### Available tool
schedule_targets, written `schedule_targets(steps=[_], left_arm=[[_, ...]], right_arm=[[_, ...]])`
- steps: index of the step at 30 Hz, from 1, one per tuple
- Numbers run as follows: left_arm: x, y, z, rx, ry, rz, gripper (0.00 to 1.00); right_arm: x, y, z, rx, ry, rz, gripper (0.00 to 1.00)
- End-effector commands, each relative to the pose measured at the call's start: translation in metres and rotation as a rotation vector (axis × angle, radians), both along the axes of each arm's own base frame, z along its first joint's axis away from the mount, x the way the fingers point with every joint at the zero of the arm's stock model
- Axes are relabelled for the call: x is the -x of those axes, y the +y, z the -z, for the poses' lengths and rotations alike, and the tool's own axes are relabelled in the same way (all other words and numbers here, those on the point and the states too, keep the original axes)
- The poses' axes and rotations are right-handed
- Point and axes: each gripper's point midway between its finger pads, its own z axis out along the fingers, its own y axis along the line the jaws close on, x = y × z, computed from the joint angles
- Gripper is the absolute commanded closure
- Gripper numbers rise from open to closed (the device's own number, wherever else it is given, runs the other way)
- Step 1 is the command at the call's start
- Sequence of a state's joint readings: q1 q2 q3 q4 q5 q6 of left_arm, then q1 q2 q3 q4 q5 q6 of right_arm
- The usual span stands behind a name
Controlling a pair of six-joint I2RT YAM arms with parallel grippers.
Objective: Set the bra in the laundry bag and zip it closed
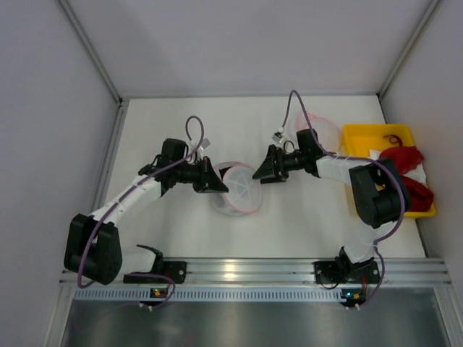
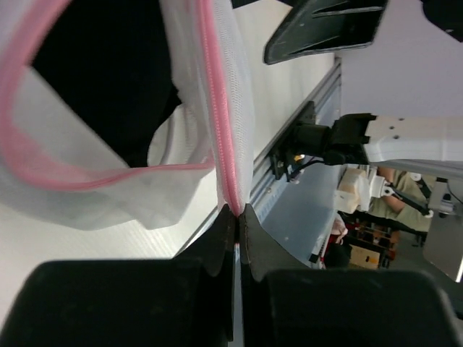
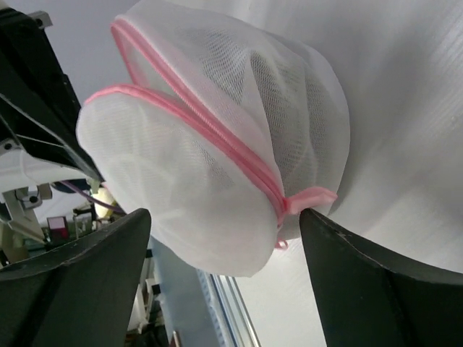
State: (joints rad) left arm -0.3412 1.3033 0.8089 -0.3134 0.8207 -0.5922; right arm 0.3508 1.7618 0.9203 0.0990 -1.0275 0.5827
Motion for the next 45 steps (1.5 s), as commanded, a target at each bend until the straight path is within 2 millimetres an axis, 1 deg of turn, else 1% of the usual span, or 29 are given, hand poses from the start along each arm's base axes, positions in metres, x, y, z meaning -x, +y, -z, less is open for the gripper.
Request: schedule_targets(steps=[1, 5, 6, 9, 10, 13, 14, 15, 17, 19, 20, 21, 23, 24, 27, 31, 33, 34, 35, 36, 37, 38, 40, 41, 42, 43, 44, 45], left_arm=[[-0.004, -0.009, -0.052, 0.136, -0.051, 0.029, 1.00], [-0.004, -0.006, -0.062, 0.192, -0.001, 0.048, 1.00], [-0.007, -0.005, -0.064, 0.202, 0.007, 0.047, 1.00], [-0.011, 0.000, -0.072, 0.269, 0.056, 0.064, 1.00], [-0.017, 0.001, -0.078, 0.299, 0.047, 0.063, 1.00], [-0.016, -0.002, -0.088, 0.365, 0.084, 0.135, 1.00], [-0.018, -0.002, -0.086, 0.375, 0.106, 0.153, 1.00], [-0.017, -0.002, -0.091, 0.391, 0.110, 0.177, 1.00], [-0.021, 0.000, -0.089, 0.397, 0.108, 0.184, 1.00], [-0.023, 0.002, -0.093, 0.410, 0.099, 0.200, 1.00], [-0.024, 0.003, -0.092, 0.415, 0.104, 0.206, 1.00], [-0.025, 0.003, -0.093, 0.419, 0.099, 0.213, 1.00], [-0.026, 0.004, -0.095, 0.425, 0.088, 0.222, 1.00], [-0.028, 0.005, -0.097, 0.426, 0.076, 0.224, 1.00], [-0.030, 0.008, -0.098, 0.433, 0.066, 0.226, 1.00], [-0.031, 0.012, -0.095, 0.435, 0.063, 0.221, 1.00], [-0.033, 0.013, -0.093, 0.434, 0.064, 0.216, 1.00], [-0.033, 0.013, -0.093, 0.433, 0.061, 0.217, 1.00], [-0.034, 0.013, -0.091, 0.433, 0.062, 0.217, 1.00], [-0.034, 0.013, -0.090, 0.432, 0.059, 0.217, 1.00], [-0.034, 0.013, -0.089, 0.434, 0.060, 0.221, 1.00], [-0.036, 0.013, -0.087, 0.434, 0.070, 0.217, 1.00], [-0.037, 0.013, -0.086, 0.434, 0.066, 0.220, 1.00], [-0.039, 0.013, -0.084, 0.433, 0.069, 0.218, 1.00], [-0.039, 0.013, -0.085, 0.435, 0.069, 0.222, 1.00], [-0.040, 0.013, -0.084, 0.436, 0.073, 0.222, 1.00], [-0.040, 0.013, -0.083, 0.436, 0.076, 0.220, 1.00], [-0.041, 0.013, -0.083, 0.435, 0.071, 0.220, 1.00]], right_arm=[[-0.004, 0.006, -0.041, -0.046, -0.178, -0.067, 0.14], [-0.006, 0.004, -0.054, -0.057, -0.218, -0.090, 0.06], [-0.004, 0.003, -0.056, -0.055, -0.210, -0.094, 0.03], [0.000, 0.002, -0.059, -0.068, -0.206, -0.108, 0.00], [0.001, 0.002, -0.059, -0.072, -0.201, -0.115, 0.01], [0.002, 0.003, -0.054, -0.075, -0.181, -0.122, 0.01], [0.001, 0.003, -0.052, -0.080, -0.182, -0.122, 0.00], [0.001, 0.002, -0.050, -0.080, -0.170, -0.119, 0.00], [-0.005, 0.004, -0.052, -0.098, -0.194, -0.115, 0.01], [-0.009, 0.005, -0.049, -0.113, -0.170, -0.107, 0.01], [-0.014, 0.008, -0.049, -0.131, -0.195, -0.107, 0.00], [-0.013, 0.009, -0.047, -0.141, -0.153, -0.095, 0.01], [-0.016, 0.011, -0.044, -0.152, -0.149, -0.084, 0.01], [-0.017, 0.011, -0.039, -0.153, -0.133, -0.079, 0.01], [-0.016, 0.010, -0.028, -0.142, -0.118, -0.070, 0.01], [-0.010, 0.008, -0.026, -0.145, -0.097, -0.067, 0.01], [-0.005, 0.007, -0.032, -0.157, -0.084, -0.065, 0.01], [-0.006, 0.009, -0.039, -0.187, -0.119, -0.075, 0.01], [-0.001, 0.009, -0.042, -0.204, -0.112, -0.078, 0.01], [0.001, 0.010, -0.048, -0.225, -0.066, -0.073, 0.01], [0.002, 0.013, -0.056, -0.263, -0.115, -0.097, 0.01], [0.005, 0.015, -0.054, -0.271, -0.095, -0.099, 0.01], [0.010, 0.021, -0.058, -0.300, -0.065, -0.110, 0.01], [0.009, 0.023, -0.059, -0.328, -0.107, -0.120, 0.02], [0.013, 0.026, -0.062, -0.347, -0.058, -0.121, 0.05], [0.014, 0.027, -0.066, -0.369, -0.050, -0.122, 0.07], [0.017, 0.028, -0.075, -0.424, -0.058, -0.133, 0.09], [0.020, 0.029, -0.079, -0.445, -0.051, -0.143, 0.14]])
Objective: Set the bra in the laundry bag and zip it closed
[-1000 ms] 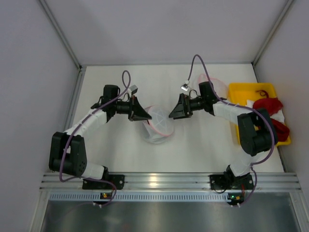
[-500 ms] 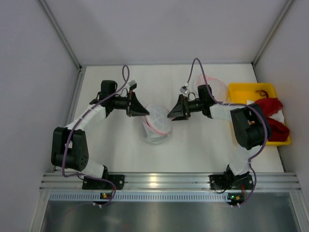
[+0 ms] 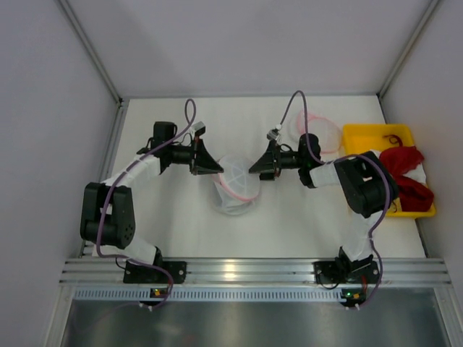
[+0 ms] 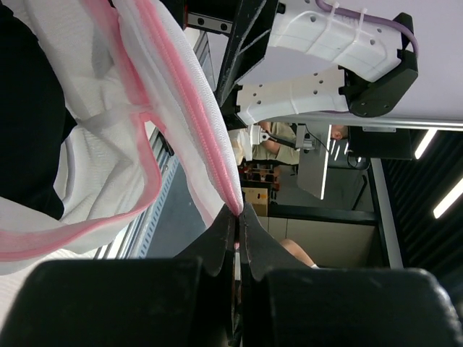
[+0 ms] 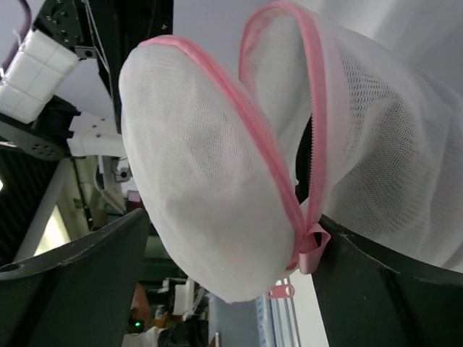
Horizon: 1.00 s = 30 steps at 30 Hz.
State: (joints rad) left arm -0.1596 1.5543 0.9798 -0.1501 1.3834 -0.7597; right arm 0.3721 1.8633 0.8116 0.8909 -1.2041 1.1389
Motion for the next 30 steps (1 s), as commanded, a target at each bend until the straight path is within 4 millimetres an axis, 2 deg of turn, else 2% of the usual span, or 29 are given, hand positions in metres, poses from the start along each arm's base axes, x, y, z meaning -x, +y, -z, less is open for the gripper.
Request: schedule_targets(steps=[1, 5, 9, 14, 17, 20, 21, 23, 24, 27, 30], left_arm=[[-0.010, 0.003, -0.013, 0.034, -0.104, 0.014, 1.00], [-0.027, 0.011, -0.010, 0.029, -0.118, -0.018, 1.00], [-0.042, 0.018, -0.006, 0.017, -0.168, -0.040, 1.00], [-0.044, 0.022, 0.012, -0.015, -0.135, -0.037, 1.00], [-0.042, 0.026, 0.021, -0.038, -0.130, -0.039, 1.00], [-0.038, 0.029, 0.032, -0.093, -0.164, -0.041, 1.00], [-0.041, 0.032, 0.039, -0.138, -0.223, -0.045, 0.94], [-0.048, 0.036, 0.034, -0.195, -0.320, -0.058, 0.77], [-0.050, 0.040, 0.035, -0.232, -0.375, -0.057, 0.60], [-0.065, 0.054, 0.029, -0.380, -0.567, -0.077, 0.45], [-0.079, 0.068, 0.007, -0.493, -0.809, -0.089, 0.36]], right_arm=[[0.017, 0.006, -0.039, -0.166, -0.094, -0.077, 0.17], [0.019, 0.006, -0.040, -0.154, -0.088, -0.072, 0.26], [0.024, 0.005, -0.040, -0.139, -0.109, -0.070, 0.41], [0.026, 0.004, -0.040, -0.132, -0.109, -0.070, 0.53], [0.025, 0.005, -0.040, -0.129, -0.107, -0.067, 0.65], [0.023, 0.005, -0.039, -0.121, -0.095, -0.064, 0.86], [0.023, 0.005, -0.039, -0.121, -0.095, -0.063, 0.99], [0.024, 0.005, -0.039, -0.118, -0.094, -0.059, 1.00], [0.025, 0.006, -0.036, -0.109, -0.080, -0.060, 1.00], [0.026, 0.004, -0.032, -0.088, -0.074, -0.040, 1.00], [0.032, 0.004, -0.029, -0.083, -0.060, -0.047, 1.00]])
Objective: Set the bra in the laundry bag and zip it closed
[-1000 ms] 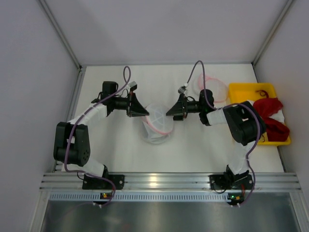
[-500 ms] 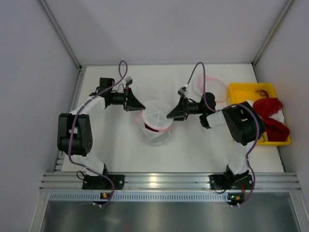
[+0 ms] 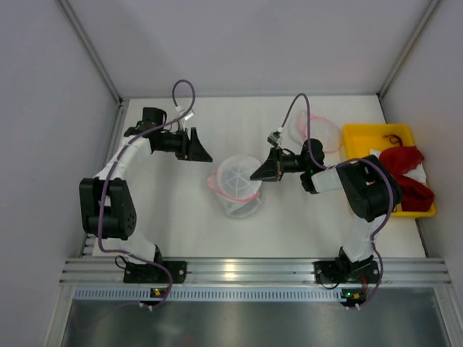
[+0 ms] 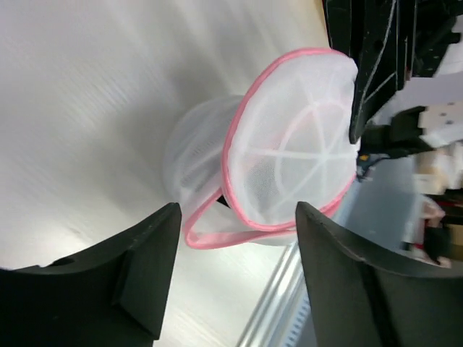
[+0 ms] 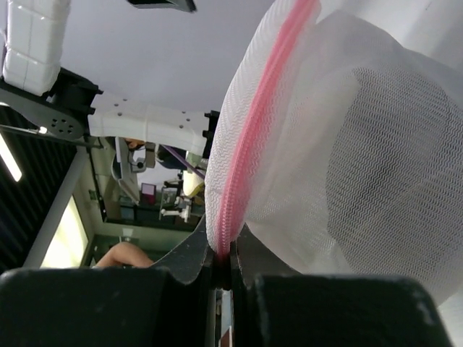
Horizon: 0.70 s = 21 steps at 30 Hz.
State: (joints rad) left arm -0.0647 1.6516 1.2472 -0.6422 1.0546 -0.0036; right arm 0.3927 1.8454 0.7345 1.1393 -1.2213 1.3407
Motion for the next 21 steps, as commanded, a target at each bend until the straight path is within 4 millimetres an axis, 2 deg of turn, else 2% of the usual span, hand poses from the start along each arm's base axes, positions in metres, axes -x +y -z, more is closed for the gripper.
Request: schedule_targets(steps=[1, 2, 4, 6, 7, 8, 10, 11, 13, 14, 16, 17, 18, 19, 20, 21], left_arm=[[-0.016, 0.022, -0.051, -0.187, -0.442, 0.035, 0.28], [-0.024, 0.029, -0.058, -0.261, -0.549, 0.049, 0.26], [-0.016, 0.021, -0.078, -0.319, -0.678, 0.108, 0.25], [-0.007, 0.010, -0.085, -0.438, -0.815, 0.198, 0.25], [0.001, 0.003, -0.085, -0.477, -0.847, 0.246, 0.25], [0.010, -0.014, -0.083, -0.550, -0.920, 0.323, 0.26], [0.028, -0.033, -0.089, -0.590, -1.023, 0.409, 0.27], [0.047, -0.057, -0.084, -0.596, -1.092, 0.521, 0.29], [0.057, -0.068, -0.079, -0.695, -1.161, 0.587, 0.31], [0.076, -0.089, -0.075, -0.698, -1.225, 0.686, 0.32], [0.079, -0.099, -0.067, -0.794, -1.266, 0.738, 0.31], [0.096, -0.117, -0.065, -0.778, -1.310, 0.809, 0.31], [0.096, -0.119, -0.051, -0.853, -1.291, 0.864, 0.31], [0.096, -0.123, -0.055, -0.908, -1.315, 0.879, 0.31], [0.109, -0.136, -0.052, -0.921, -1.348, 0.941, 0.31], [0.113, -0.140, -0.038, -0.963, -1.326, 1.010, 0.31]], right_arm=[[0.009, 0.004, -0.011, -0.017, -0.080, -0.013, 1.00], [0.011, 0.006, -0.011, -0.016, -0.073, -0.017, 1.00], [0.010, 0.008, -0.010, -0.010, -0.057, -0.015, 1.00], [0.012, 0.011, -0.010, -0.007, -0.053, -0.013, 1.00], [0.012, 0.012, -0.009, -0.004, -0.048, -0.010, 1.00], [0.013, 0.013, -0.008, -0.002, -0.044, -0.013, 1.00], [0.014, 0.014, -0.005, 0.003, -0.034, -0.013, 1.00], [0.014, 0.015, -0.004, 0.005, -0.028, -0.015, 1.00], [0.013, 0.016, -0.001, 0.009, -0.020, -0.012, 1.00], [0.013, 0.017, 0.000, 0.013, -0.009, -0.012, 1.00], [0.011, 0.017, 0.003, 0.024, 0.012, -0.004, 1.00], [0.011, 0.018, 0.004, 0.028, 0.023, -0.001, 1.00], [0.011, 0.018, 0.006, 0.035, 0.039, 0.002, 1.00], [0.010, 0.018, 0.005, 0.035, 0.042, 0.006, 1.00], [0.010, 0.018, 0.006, 0.038, 0.049, 0.006, 1.00], [0.011, 0.018, 0.005, 0.038, 0.053, 0.005, 1.00]])
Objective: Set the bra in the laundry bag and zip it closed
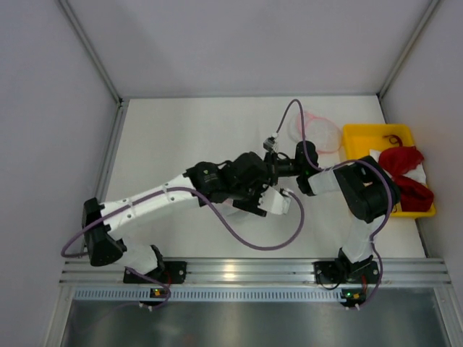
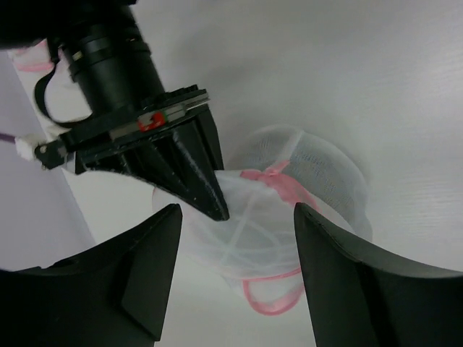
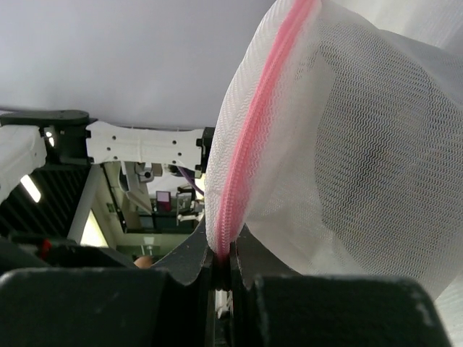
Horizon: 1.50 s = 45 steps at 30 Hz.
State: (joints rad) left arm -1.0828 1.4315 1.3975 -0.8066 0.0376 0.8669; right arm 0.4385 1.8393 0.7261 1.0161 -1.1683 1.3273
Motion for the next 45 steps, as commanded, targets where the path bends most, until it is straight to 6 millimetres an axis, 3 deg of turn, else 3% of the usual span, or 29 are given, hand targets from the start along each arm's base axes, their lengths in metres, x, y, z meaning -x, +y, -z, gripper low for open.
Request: schedule_targets(steps=[1, 3, 4, 7, 15, 32, 41, 42, 43, 45], left_arm=[[-0.013, 0.003, 0.004, -0.231, -0.197, -0.002, 0.31], [-0.001, -0.011, 0.021, -0.324, -0.206, 0.054, 0.31], [0.002, -0.013, 0.018, -0.349, -0.209, 0.062, 0.32], [0.007, -0.019, 0.033, -0.435, -0.187, 0.075, 0.32], [0.003, -0.010, 0.058, -0.579, -0.178, 0.080, 0.34], [-0.016, -0.016, 0.082, -0.672, -0.210, 0.026, 0.41], [-0.022, -0.014, 0.087, -0.687, -0.196, 0.008, 0.75], [-0.021, -0.014, 0.087, -0.682, -0.193, 0.012, 0.95], [-0.020, -0.014, 0.087, -0.678, -0.187, 0.013, 1.00], [-0.017, -0.012, 0.086, -0.674, -0.174, 0.019, 1.00]], right_arm=[[0.004, 0.005, -0.008, -0.012, -0.039, -0.003, 1.00], [0.004, 0.004, -0.007, -0.011, -0.036, -0.004, 1.00], [0.005, 0.004, -0.005, -0.009, -0.031, -0.009, 1.00], [0.006, 0.004, -0.003, -0.009, -0.028, -0.012, 1.00], [0.006, 0.004, -0.005, -0.014, -0.027, -0.015, 1.00], [0.014, 0.007, -0.008, -0.020, -0.022, -0.034, 1.00], [0.014, 0.007, -0.009, -0.022, -0.031, -0.040, 1.00], [0.013, 0.007, -0.009, -0.022, -0.031, -0.040, 1.00], [0.013, 0.008, -0.009, -0.022, -0.037, -0.042, 1.00], [0.011, 0.008, -0.010, -0.023, -0.038, -0.039, 1.00]])
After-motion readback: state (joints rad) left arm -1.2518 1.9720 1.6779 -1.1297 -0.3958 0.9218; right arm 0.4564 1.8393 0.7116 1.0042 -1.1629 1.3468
